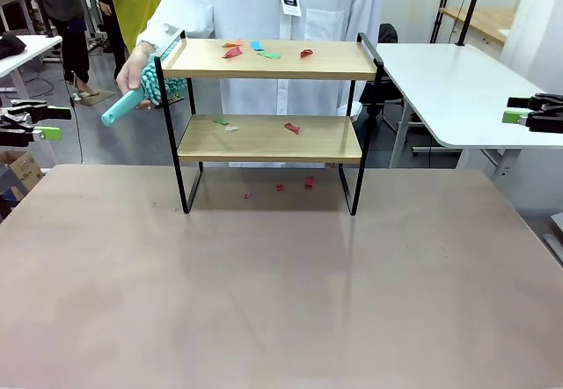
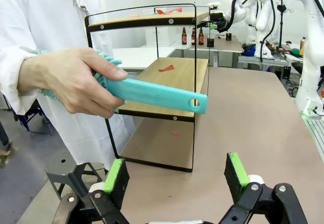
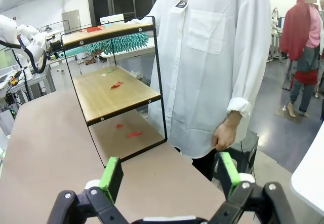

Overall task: Clean the shelf.
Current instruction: Pick up the Duster handed by the human.

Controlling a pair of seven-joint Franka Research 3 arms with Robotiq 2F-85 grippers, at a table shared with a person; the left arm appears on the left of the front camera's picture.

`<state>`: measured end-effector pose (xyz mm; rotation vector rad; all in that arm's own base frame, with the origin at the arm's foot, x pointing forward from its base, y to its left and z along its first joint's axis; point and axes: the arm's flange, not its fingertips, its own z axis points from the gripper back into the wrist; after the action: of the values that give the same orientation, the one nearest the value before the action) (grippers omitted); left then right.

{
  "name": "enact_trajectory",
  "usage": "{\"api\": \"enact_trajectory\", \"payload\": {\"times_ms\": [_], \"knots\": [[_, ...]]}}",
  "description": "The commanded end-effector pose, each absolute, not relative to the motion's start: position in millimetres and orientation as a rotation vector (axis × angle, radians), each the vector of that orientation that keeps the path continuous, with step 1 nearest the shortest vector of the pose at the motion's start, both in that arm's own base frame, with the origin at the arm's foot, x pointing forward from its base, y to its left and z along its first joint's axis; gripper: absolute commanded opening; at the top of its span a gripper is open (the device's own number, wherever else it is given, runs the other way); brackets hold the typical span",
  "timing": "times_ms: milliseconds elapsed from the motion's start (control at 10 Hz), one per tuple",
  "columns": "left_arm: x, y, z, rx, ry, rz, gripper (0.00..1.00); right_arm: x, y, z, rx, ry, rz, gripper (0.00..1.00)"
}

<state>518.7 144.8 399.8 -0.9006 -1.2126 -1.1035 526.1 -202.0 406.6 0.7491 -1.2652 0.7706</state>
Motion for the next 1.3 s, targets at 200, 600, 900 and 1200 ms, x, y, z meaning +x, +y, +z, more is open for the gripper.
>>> {"api": "enact_trajectory", "payload": {"times_ms": [200,600,900,1200], "knots": [[518,145,401,-0.9,-1.21,-1.11,1.0,526,-201,409,0.744,-1.268,0.773,1.0],[494,122,489,-0.664,-1.104,-1.02,1.0,526,-201,409,0.744,-1.268,0.773,1.0],[469,66,552,-0.593,-0.903,-0.99,1.0,526,-201,409,0.744,-1.268,0.773,1.0],[431,15,584,-0.396,-0.838,-0.922,1.0,526,-201,409,0.744,-1.268,0.773,1.0]]}}
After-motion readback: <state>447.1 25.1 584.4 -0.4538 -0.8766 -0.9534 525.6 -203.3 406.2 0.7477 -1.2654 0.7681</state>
